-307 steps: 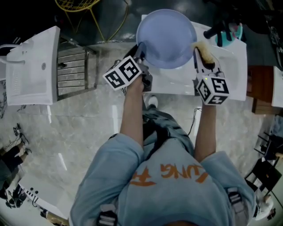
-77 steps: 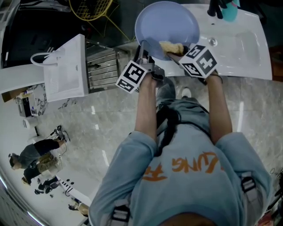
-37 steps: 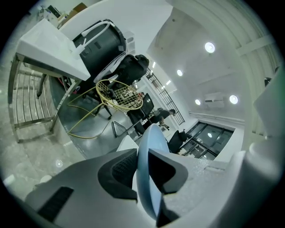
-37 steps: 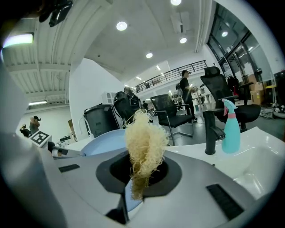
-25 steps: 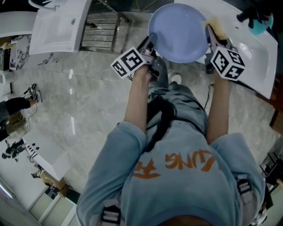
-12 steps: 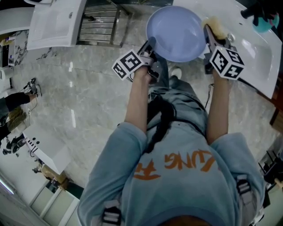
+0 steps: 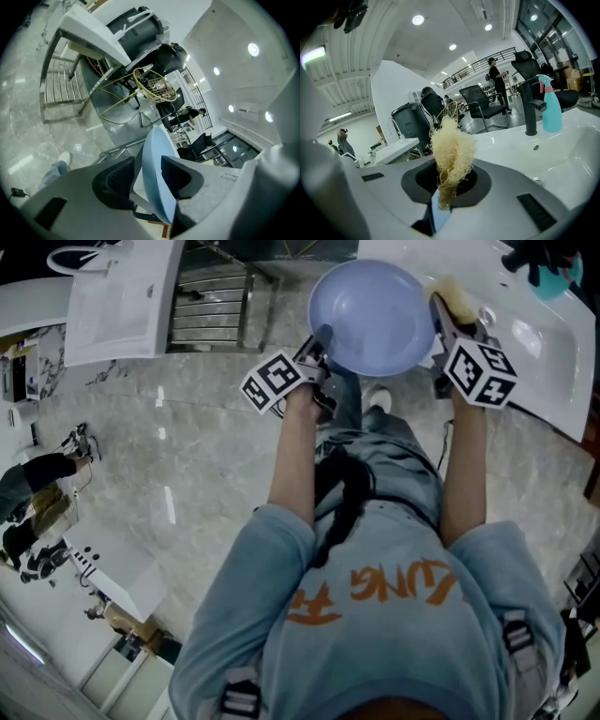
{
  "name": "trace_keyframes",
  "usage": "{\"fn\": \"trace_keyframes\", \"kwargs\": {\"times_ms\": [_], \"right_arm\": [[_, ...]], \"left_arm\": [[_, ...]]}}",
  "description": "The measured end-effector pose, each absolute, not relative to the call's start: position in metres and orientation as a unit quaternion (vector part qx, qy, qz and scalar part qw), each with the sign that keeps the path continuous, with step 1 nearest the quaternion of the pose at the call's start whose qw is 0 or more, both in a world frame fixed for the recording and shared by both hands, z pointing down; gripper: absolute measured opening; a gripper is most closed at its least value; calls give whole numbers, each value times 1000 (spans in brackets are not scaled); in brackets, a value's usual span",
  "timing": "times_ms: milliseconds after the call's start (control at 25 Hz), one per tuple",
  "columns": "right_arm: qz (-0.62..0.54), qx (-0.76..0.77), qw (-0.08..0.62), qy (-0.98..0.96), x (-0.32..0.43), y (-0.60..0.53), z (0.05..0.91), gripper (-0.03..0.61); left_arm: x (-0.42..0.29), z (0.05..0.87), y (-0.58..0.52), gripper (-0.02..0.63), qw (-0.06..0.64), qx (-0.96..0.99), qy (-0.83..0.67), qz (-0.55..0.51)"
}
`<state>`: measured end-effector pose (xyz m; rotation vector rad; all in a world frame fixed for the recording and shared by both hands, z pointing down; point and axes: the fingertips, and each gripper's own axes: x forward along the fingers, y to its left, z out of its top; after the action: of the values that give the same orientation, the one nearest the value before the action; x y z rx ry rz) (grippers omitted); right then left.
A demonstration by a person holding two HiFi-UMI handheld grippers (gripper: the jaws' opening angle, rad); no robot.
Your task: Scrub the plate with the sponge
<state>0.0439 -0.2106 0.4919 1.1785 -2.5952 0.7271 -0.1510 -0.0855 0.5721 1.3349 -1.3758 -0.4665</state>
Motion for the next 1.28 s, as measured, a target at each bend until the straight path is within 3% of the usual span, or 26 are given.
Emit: {"fn": "trace_keyframes", "kwargs": {"times_ms": [160, 520, 720, 1280], "right_arm": [[243, 397, 94, -880, 40, -215, 486, 32], [213, 396, 86, -889, 34, -226, 463, 32], [189, 405, 77, -891, 40, -233, 438, 32], [98, 450, 33, -887, 79, -257, 349, 32]], "left_arm": [[-166, 562, -88, 224, 516, 576, -619, -138], [-195, 481, -121, 224, 354, 627, -679, -146], [-181, 446, -144, 215, 306, 662, -664, -165], [-101, 341, -220, 24, 187, 764, -593, -176]]}}
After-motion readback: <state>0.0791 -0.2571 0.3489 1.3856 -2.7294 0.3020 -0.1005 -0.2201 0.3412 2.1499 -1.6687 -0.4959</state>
